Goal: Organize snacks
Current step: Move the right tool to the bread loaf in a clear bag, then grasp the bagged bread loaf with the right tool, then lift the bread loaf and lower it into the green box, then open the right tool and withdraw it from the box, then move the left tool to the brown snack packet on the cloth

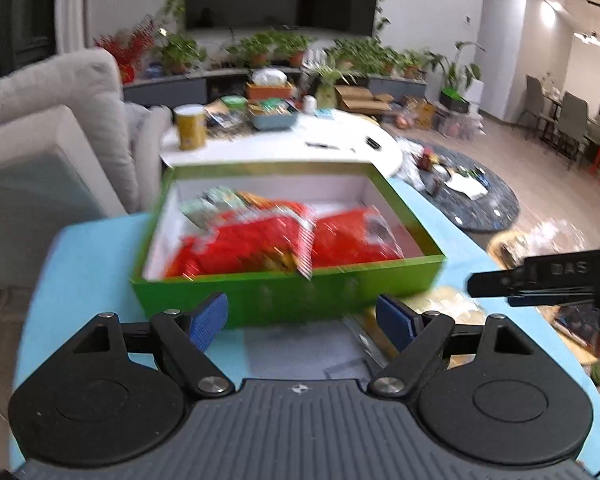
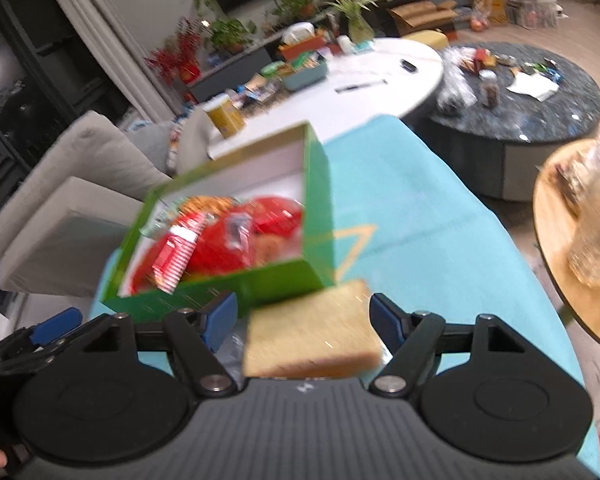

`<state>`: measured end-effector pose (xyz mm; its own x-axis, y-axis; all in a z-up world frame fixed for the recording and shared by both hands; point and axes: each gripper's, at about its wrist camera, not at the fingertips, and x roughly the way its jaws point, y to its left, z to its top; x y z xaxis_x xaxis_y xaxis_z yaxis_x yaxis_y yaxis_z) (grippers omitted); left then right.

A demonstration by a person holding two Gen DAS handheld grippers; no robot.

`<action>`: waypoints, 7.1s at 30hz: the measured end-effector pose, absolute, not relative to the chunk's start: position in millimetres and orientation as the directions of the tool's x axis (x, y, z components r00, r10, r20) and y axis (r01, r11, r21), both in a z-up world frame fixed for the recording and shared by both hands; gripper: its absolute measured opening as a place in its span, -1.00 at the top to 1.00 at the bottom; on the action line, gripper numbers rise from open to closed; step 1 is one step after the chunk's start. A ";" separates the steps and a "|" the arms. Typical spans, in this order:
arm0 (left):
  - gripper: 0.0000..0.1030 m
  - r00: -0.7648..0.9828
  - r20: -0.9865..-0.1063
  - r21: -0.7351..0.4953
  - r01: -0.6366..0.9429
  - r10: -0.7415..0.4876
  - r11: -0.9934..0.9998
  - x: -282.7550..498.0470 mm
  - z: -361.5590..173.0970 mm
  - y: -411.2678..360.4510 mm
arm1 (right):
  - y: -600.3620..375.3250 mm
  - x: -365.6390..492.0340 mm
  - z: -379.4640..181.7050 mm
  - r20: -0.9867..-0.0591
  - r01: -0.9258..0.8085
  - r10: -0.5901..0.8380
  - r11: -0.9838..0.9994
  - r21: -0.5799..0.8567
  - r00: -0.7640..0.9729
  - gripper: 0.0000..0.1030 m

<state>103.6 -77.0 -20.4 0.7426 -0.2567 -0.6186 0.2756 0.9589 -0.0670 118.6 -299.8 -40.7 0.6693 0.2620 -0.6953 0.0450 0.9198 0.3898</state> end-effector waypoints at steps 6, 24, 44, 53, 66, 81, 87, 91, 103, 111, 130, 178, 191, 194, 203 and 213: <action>-0.56 0.685 -0.663 -0.057 0.356 -0.302 0.933 103.7 -38.5 -107.5 | -305.0 120.0 -59.3 -0.728 0.073 0.259 0.918 0.390 0.634 -0.54; -0.57 0.622 -0.711 -0.089 0.383 -0.328 0.919 122.7 -63.4 -135.8 | -320.5 133.4 -85.8 -0.735 0.119 0.281 0.890 0.441 0.617 -0.59; -0.24 0.586 -0.676 -0.102 0.527 -0.447 0.844 83.9 -52.9 -137.2 | -275.5 105.4 -59.7 -0.672 -0.059 0.442 0.858 0.511 0.594 -0.13; -0.50 0.667 -0.678 -0.098 0.332 -0.307 0.938 98.9 -53.2 -91.6 | -284.3 100.1 -68.4 -0.716 0.029 0.355 0.886 0.463 0.601 -0.13; -0.51 0.591 -0.729 -0.135 0.371 -0.346 0.919 124.1 -78.2 -91.1 | -274.9 115.4 -73.0 -0.716 0.044 0.393 0.860 0.508 0.576 -0.21; -0.39 0.604 -0.676 -0.165 0.435 -0.422 0.885 104.3 -67.9 -98.2 | -246.7 114.0 -68.9 -0.731 -0.027 0.378 0.896 0.442 0.568 -0.24; -0.39 0.681 -0.594 -0.135 0.441 -0.429 0.887 88.7 -30.9 -91.7 | -246.2 96.9 -36.0 -0.664 -0.065 0.393 0.885 0.461 0.636 -0.22; -0.40 0.725 -0.540 -0.102 0.448 -0.427 0.888 88.0 -7.8 -93.2 | -243.0 95.6 -8.7 -0.613 -0.115 0.393 0.890 0.442 0.685 -0.22; -0.40 0.785 -0.493 -0.042 0.410 -0.376 0.911 140.3 19.8 -103.5 | -246.5 146.2 19.8 -0.549 -0.159 0.400 0.887 0.433 0.734 -0.23; -0.40 0.779 -0.517 0.000 0.414 -0.355 0.910 187.1 7.2 -114.4 | -252.2 183.9 5.0 -0.559 -0.127 0.399 0.878 0.461 0.727 -0.23; -0.53 0.791 -0.547 -0.039 0.302 -0.274 0.952 221.1 -16.2 -78.4 | -259.9 211.0 -19.2 -0.590 -0.080 0.372 0.884 0.461 0.717 -0.27; -0.60 0.766 -0.623 -0.034 0.174 -0.157 0.984 121.4 -16.4 -29.6 | -266.0 120.4 -10.9 -0.604 -0.101 0.391 0.884 0.456 0.694 -0.49; -0.67 0.793 -0.600 -0.012 0.118 -0.102 0.993 66.4 -2.3 -7.4 | -249.0 65.9 9.5 -0.578 -0.151 0.424 0.875 0.460 0.697 -0.59; -0.71 0.802 -0.592 -0.014 0.098 -0.087 0.995 54.0 -1.1 5.0 | -244.6 56.2 9.6 -0.580 -0.163 0.428 0.877 0.452 0.693 -0.60; -0.76 0.777 -0.629 0.006 0.033 -0.022 0.999 26.6 -23.5 42.4 | -224.3 40.2 1.8 -0.611 -0.197 0.438 0.885 0.422 0.660 -0.65; -0.76 0.698 -0.713 0.104 0.200 -0.068 0.974 10.0 -69.2 37.9 | -198.5 31.0 -17.4 -0.663 -0.230 0.442 0.893 0.386 0.603 -0.65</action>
